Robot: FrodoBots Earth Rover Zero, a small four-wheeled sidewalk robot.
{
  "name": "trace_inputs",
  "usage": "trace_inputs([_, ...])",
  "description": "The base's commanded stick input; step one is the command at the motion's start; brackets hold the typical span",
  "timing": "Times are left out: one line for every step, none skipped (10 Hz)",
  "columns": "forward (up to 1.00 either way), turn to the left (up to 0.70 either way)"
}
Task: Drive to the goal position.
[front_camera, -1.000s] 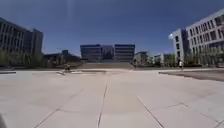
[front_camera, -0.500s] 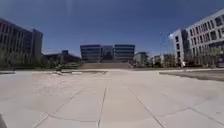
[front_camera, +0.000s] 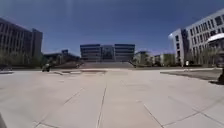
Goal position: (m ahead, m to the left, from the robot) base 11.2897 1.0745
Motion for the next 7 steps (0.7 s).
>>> trace_inputs([0.43,0.0])
trace_inputs([0.43,0.0])
trace_inputs([0.43,0.0])
trace_inputs([0.43,0.0])
trace_inputs([0.32,0.0])
trace_inputs([0.11,0.0])
trace_inputs([0.06,0.0])
